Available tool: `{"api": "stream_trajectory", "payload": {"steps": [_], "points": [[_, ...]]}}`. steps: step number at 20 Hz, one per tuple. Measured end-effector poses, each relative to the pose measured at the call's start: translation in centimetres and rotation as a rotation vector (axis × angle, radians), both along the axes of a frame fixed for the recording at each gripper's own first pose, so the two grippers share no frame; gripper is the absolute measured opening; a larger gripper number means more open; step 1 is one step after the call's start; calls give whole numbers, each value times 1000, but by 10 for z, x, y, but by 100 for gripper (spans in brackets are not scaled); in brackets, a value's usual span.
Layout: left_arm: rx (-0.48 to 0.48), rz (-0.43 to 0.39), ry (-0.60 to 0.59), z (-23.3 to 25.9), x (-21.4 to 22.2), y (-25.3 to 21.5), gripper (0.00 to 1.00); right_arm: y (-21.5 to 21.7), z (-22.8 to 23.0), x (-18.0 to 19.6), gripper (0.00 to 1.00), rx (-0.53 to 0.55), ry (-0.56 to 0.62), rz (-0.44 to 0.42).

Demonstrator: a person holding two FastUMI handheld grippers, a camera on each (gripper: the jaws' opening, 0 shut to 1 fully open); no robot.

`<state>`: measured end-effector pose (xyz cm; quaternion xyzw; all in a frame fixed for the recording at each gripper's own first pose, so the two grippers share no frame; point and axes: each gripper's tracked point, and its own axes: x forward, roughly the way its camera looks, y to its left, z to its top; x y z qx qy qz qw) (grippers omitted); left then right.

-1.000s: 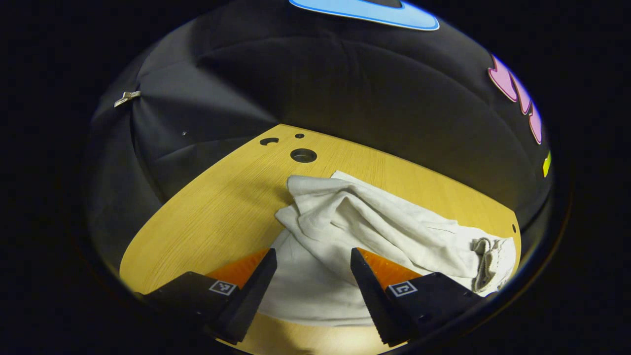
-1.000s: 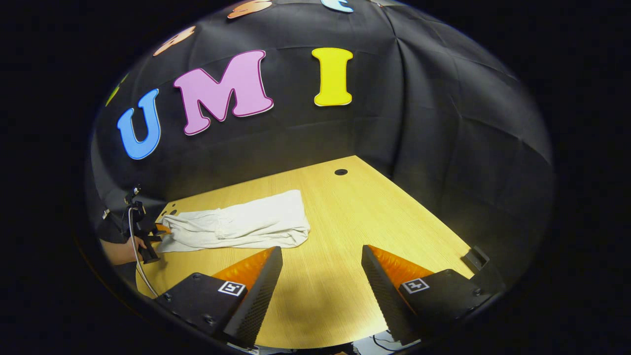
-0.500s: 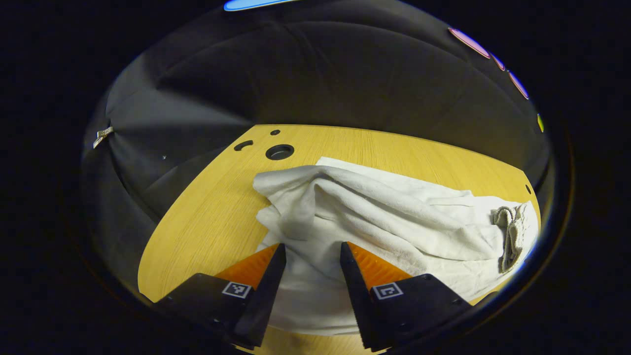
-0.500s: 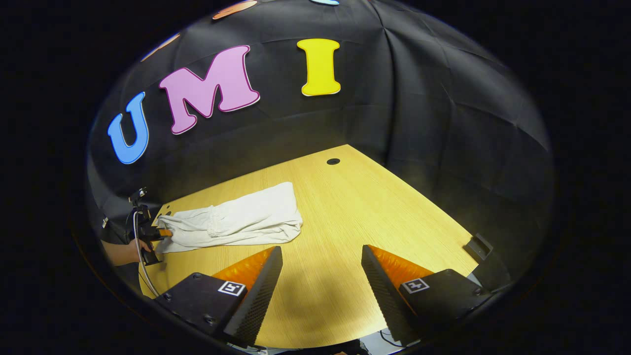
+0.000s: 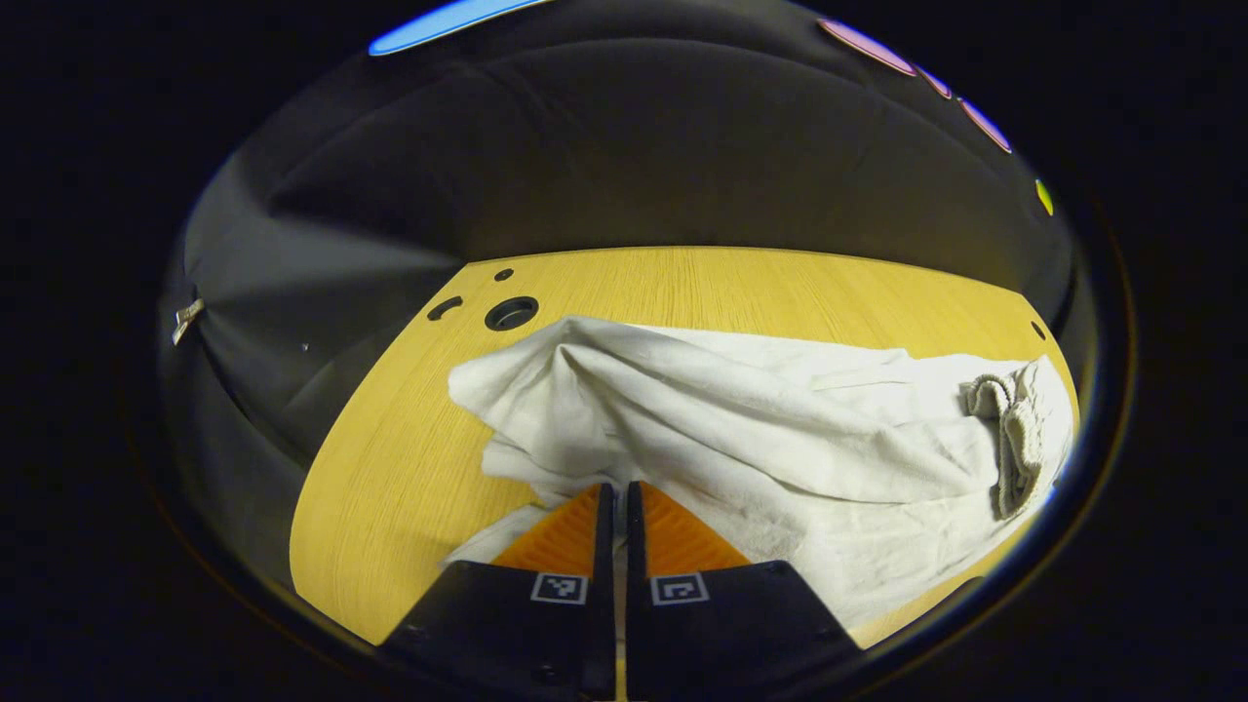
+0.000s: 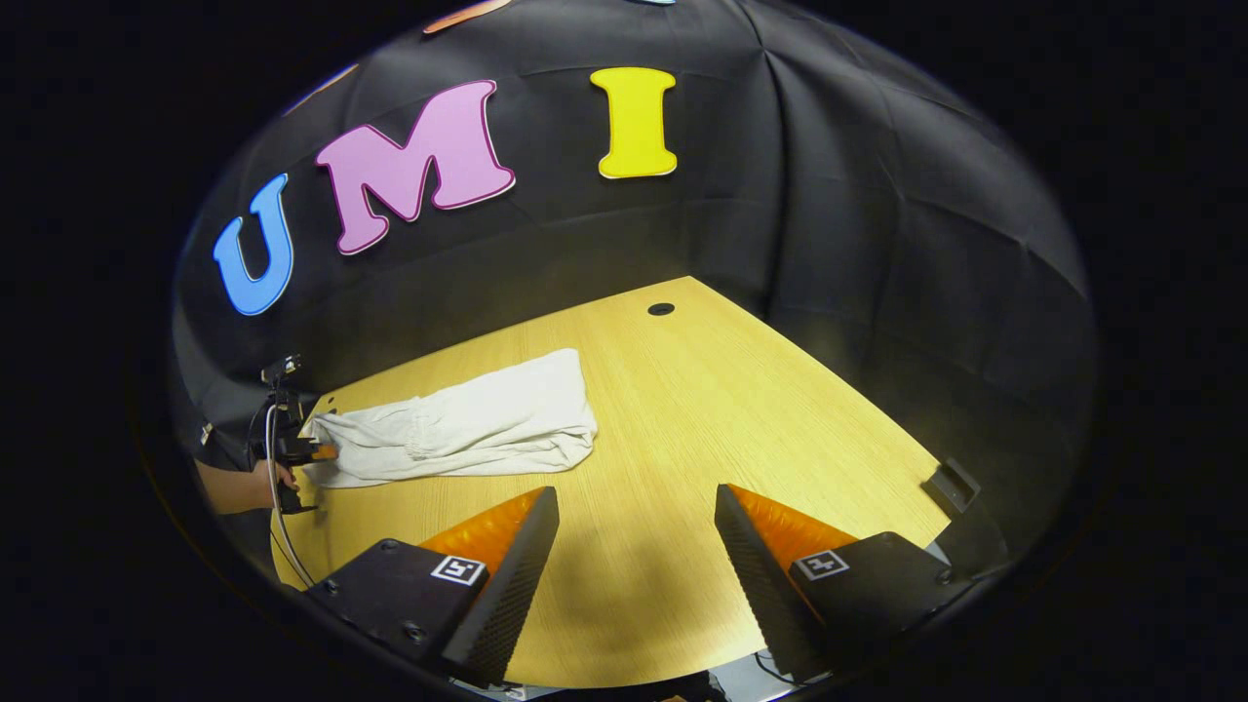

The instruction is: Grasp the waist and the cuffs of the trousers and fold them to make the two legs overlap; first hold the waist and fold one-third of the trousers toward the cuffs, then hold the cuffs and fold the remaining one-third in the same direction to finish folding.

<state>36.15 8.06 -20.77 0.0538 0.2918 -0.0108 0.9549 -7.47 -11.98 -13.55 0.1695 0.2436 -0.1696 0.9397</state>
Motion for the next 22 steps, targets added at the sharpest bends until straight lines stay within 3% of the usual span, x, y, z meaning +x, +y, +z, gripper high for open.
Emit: {"api": "stream_trajectory", "payload": {"steps": [1,9,12,18,22], "points": [[-5,-1,2,1,-1,-1,6,-3,-1,0,99,2,4,-5],[-111,38,-55,31,-9,4,2,-13,-4,5,98,17,-8,-19],[-158,45,-103,58,-9,0,5,-10,-2,13,99,25,-17,2],[-262,3,-191,125,-13,-54,5,-4,6,28,99,21,-50,54],[-296,-84,-230,162,-22,-111,5,-8,6,36,99,45,-65,61]]}}
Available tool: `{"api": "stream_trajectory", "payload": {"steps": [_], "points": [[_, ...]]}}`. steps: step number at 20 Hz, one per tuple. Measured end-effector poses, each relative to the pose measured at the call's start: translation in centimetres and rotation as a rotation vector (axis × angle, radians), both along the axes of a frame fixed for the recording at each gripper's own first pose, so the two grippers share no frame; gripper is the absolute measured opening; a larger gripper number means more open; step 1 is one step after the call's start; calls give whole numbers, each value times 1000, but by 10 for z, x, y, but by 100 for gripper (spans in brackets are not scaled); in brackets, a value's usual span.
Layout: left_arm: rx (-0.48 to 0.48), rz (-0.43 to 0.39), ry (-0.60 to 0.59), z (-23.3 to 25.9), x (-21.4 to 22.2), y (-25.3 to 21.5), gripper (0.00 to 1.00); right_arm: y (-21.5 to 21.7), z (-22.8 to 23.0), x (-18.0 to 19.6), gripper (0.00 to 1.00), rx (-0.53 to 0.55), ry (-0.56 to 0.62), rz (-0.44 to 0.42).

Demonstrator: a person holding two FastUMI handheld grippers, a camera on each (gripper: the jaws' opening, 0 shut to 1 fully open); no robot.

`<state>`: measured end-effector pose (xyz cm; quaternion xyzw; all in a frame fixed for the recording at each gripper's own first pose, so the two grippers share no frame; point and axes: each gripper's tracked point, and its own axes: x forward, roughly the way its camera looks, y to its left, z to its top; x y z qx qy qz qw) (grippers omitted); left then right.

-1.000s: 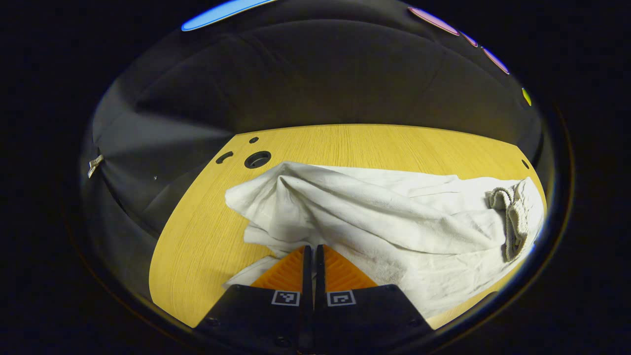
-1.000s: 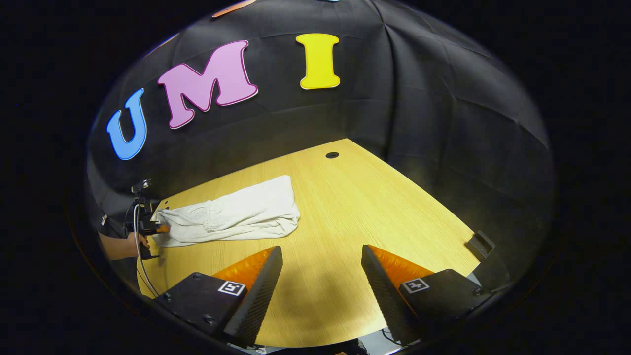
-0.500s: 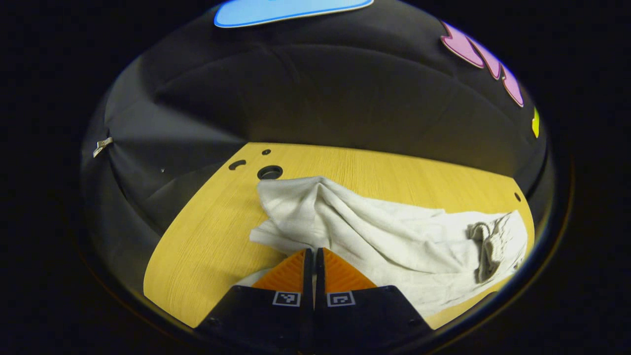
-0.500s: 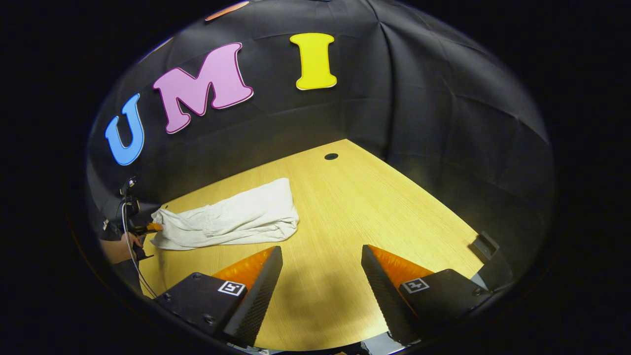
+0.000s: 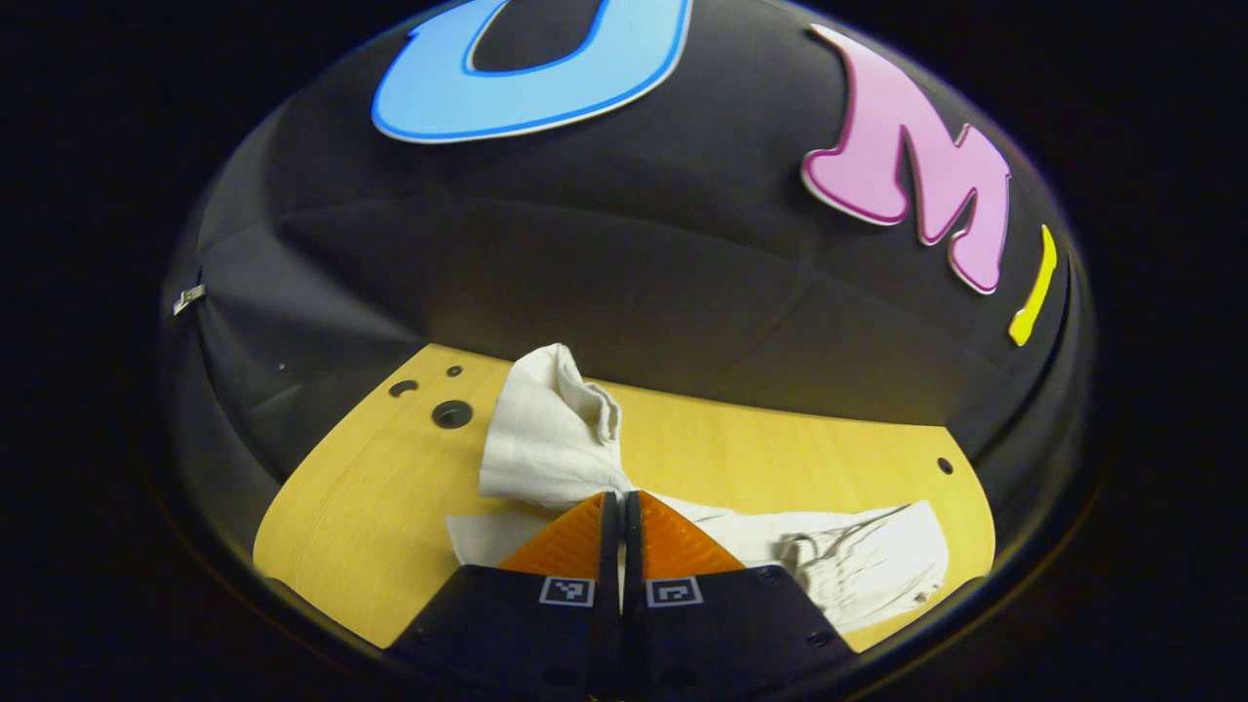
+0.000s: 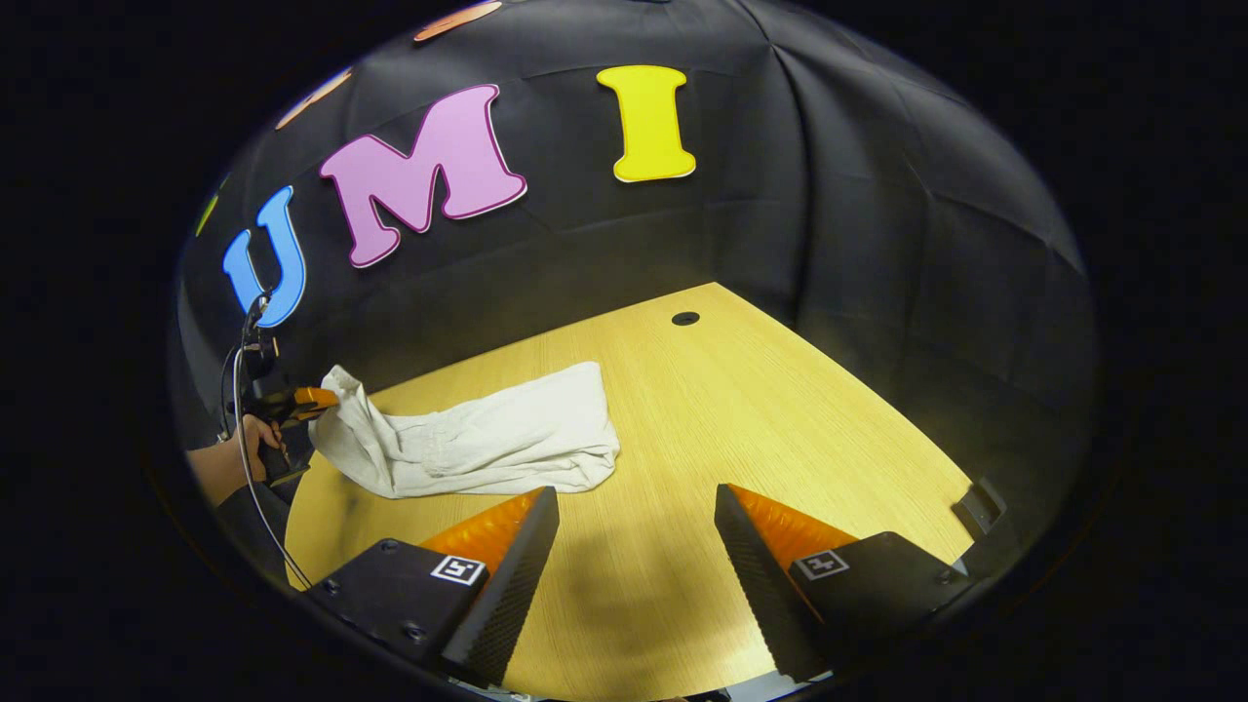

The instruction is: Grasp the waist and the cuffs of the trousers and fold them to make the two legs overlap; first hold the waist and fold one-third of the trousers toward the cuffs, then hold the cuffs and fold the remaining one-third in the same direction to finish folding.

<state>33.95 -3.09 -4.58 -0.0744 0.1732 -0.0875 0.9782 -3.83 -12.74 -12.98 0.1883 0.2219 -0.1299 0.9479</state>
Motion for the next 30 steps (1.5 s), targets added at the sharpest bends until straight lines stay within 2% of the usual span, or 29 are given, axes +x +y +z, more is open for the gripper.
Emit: {"api": "stream_trajectory", "payload": {"steps": [7,10,13,16,22,23,25,26,28,30], "points": [[-78,-159,-34,40,-29,-125,5,-17,-4,3,99,30,-15,-12],[-144,-270,-15,47,-51,-190,5,-28,-4,1,99,40,-23,-19],[-138,-353,-3,42,-69,-247,5,-40,-2,-2,98,42,-38,-27],[-164,-406,37,28,-88,-300,5,-48,-5,-7,99,51,-41,-23],[-104,-445,98,-16,-118,-349,8,-53,-13,-20,98,53,-31,-14],[-108,-467,128,-26,-127,-355,13,-54,-11,-19,99,60,-34,-19],[-123,-531,183,-41,-152,-363,17,-49,-6,-20,99,72,-45,-26],[-121,-550,189,-44,-158,-365,27,-47,-3,-22,99,69,-51,-27],[-99,-557,161,-42,-169,-350,64,-40,3,-25,98,57,-64,-29],[-70,-551,91,-26,-181,-324,85,-30,9,-30,99,35,-73,-21]]}}
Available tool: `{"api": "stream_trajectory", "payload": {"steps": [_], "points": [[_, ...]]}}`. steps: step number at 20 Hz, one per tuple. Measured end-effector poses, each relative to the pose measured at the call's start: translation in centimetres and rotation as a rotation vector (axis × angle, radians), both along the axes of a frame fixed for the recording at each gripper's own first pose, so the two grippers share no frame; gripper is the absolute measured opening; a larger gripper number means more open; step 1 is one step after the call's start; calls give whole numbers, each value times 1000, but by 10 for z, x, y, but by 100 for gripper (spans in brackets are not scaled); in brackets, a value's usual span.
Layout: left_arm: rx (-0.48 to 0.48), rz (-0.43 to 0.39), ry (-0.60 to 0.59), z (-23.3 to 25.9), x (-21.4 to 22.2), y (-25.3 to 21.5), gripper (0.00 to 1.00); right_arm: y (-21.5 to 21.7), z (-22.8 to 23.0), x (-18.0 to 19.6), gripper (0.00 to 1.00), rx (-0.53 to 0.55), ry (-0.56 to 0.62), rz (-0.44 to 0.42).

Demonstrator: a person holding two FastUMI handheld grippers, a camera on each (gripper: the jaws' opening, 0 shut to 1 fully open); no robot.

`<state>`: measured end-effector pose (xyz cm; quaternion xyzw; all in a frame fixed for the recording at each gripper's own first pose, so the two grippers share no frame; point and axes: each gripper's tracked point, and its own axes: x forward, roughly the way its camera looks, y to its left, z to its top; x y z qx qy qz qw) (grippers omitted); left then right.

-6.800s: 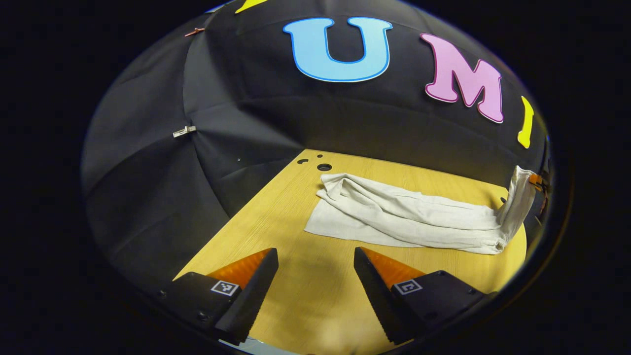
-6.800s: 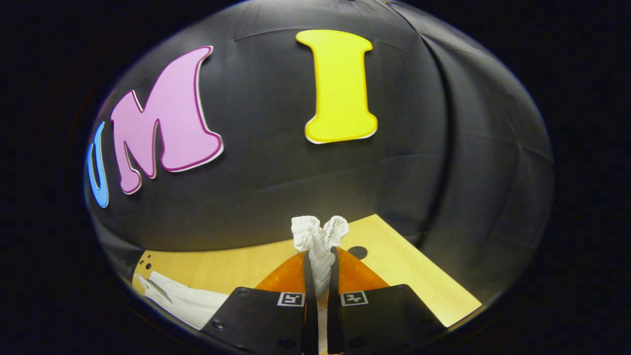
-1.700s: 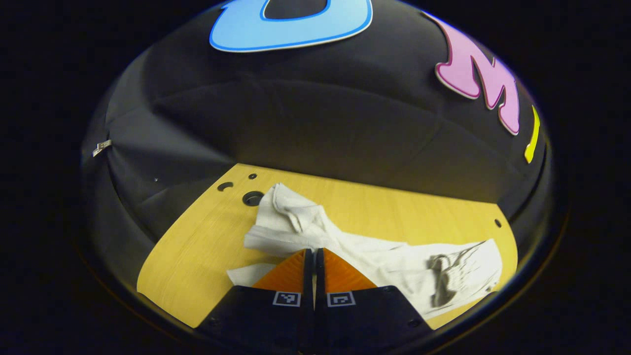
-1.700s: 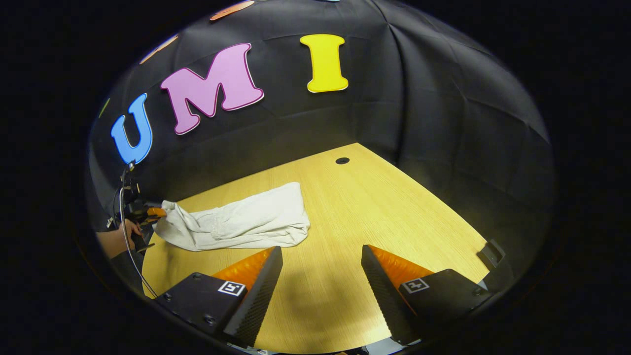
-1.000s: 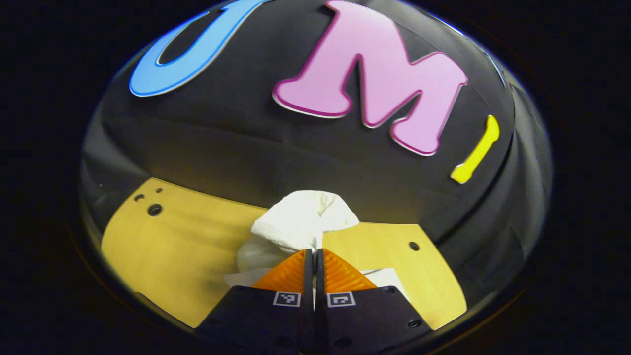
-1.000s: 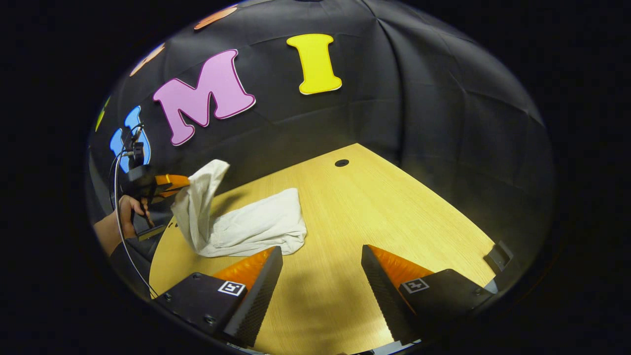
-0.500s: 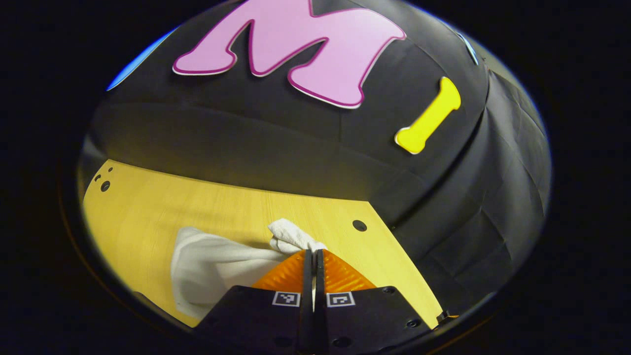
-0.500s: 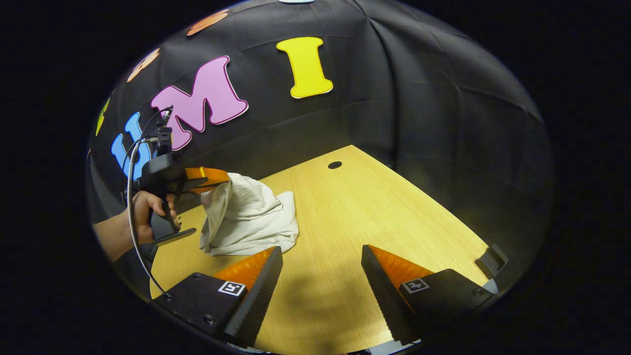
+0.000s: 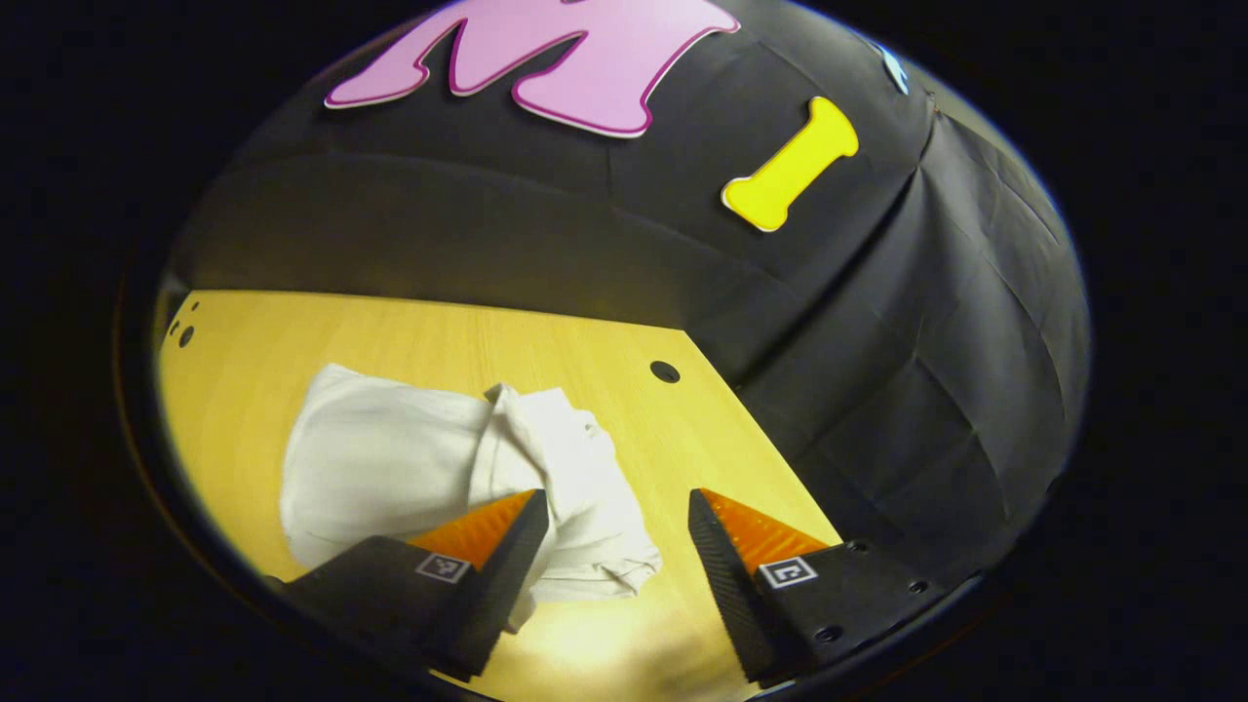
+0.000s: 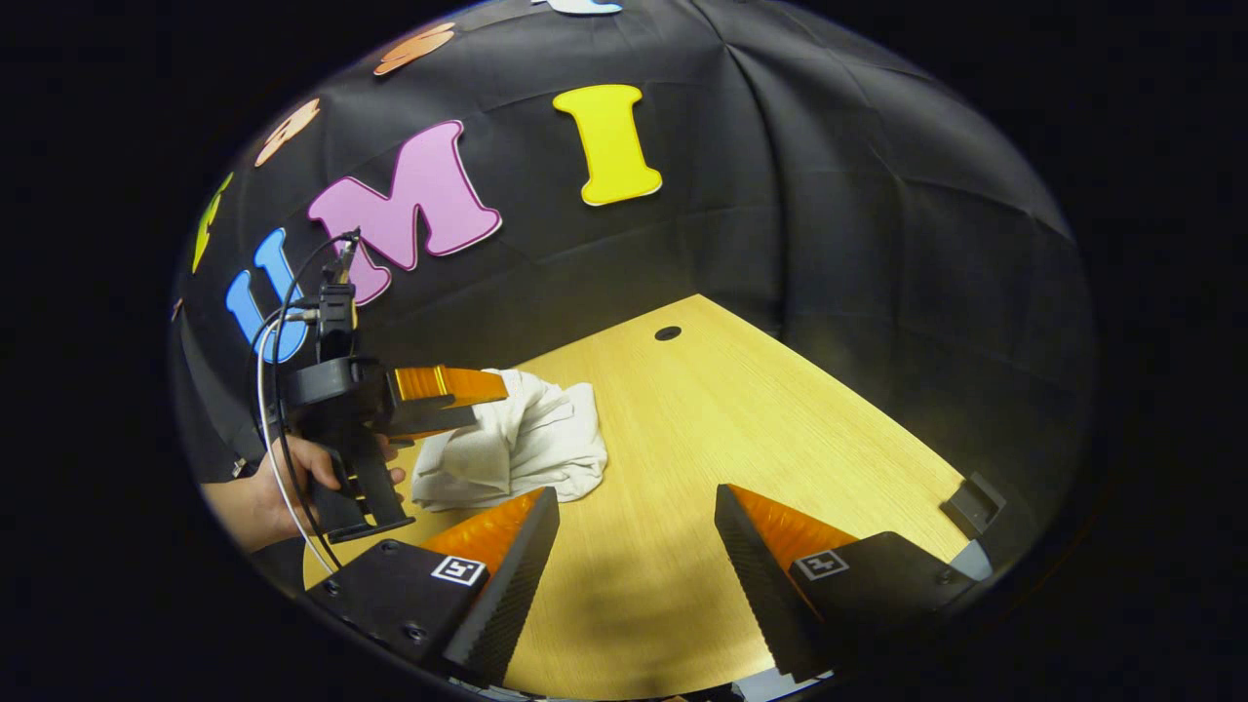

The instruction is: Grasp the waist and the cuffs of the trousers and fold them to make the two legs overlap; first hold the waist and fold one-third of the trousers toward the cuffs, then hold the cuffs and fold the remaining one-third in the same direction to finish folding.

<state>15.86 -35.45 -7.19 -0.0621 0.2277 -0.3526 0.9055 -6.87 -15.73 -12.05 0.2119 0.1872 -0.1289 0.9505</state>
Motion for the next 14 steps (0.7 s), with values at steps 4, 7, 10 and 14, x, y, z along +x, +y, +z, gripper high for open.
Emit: {"api": "stream_trajectory", "payload": {"steps": [4,7,10,14], "points": [[124,66,-284,41,-34,84,96,11,21,-14,98,-42,-22,-23],[169,115,-503,76,-77,147,96,26,43,-27,98,-78,-56,-29],[179,161,-567,84,-126,206,96,50,63,-44,98,-122,-94,-13],[150,208,-509,55,-170,248,96,91,79,-69,98,-213,-138,35]]}}
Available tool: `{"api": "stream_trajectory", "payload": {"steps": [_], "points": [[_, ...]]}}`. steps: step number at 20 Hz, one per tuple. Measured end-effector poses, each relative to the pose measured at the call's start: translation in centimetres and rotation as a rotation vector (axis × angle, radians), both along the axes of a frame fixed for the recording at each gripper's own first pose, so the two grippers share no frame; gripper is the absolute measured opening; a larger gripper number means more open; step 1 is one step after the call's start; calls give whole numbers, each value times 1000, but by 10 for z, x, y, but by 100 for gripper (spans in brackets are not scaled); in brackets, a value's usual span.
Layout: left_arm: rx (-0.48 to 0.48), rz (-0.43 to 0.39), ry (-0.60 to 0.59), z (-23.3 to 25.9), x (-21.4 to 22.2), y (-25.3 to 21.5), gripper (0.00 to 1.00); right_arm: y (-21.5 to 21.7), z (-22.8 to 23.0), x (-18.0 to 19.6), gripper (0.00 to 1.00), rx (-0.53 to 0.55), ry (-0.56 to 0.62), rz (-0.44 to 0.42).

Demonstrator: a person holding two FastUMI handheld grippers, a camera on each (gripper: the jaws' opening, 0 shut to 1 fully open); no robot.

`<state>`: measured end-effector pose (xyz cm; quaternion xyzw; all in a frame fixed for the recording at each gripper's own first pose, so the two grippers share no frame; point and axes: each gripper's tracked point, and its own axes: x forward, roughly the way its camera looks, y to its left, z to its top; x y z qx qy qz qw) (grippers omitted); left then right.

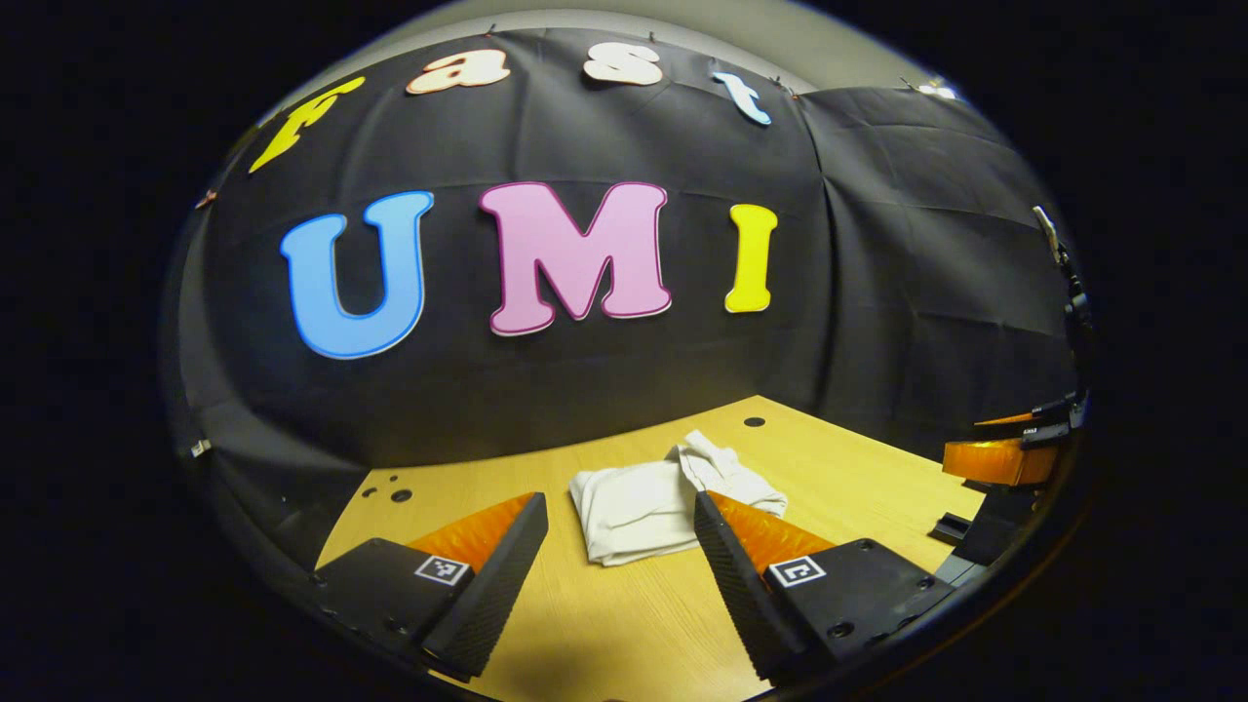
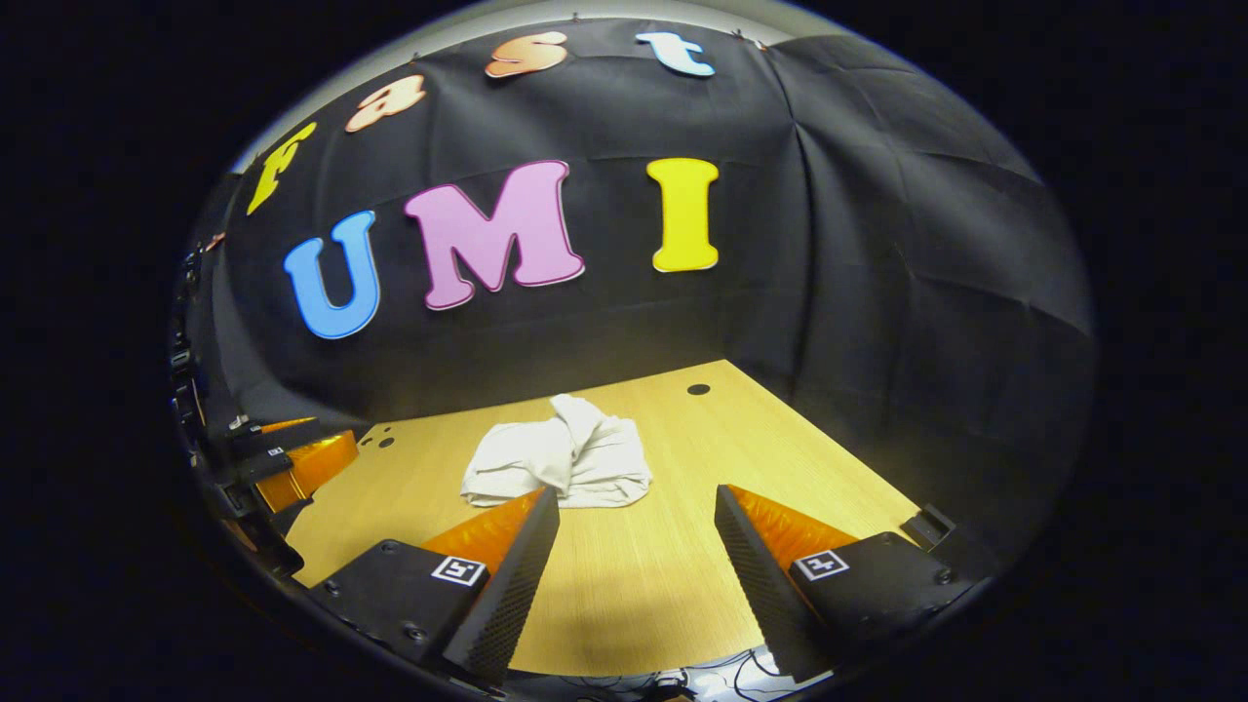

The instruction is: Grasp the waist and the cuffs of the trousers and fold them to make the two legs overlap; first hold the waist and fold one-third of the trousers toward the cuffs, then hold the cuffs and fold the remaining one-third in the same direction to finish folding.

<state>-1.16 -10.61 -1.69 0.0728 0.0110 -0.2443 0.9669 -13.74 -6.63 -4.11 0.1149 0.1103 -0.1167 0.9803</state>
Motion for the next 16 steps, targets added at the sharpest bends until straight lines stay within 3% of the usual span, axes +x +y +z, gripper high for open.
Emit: {"api": "stream_trajectory", "payload": {"steps": [5,12,16], "points": [[-54,60,92,-38,-35,29,96,43,-5,-29,98,-83,0,71],[-97,165,72,-33,-45,67,96,74,-14,-44,98,-4,0,98],[-100,154,68,-36,-56,66,96,78,-11,-41,98,-6,-6,111]]}}
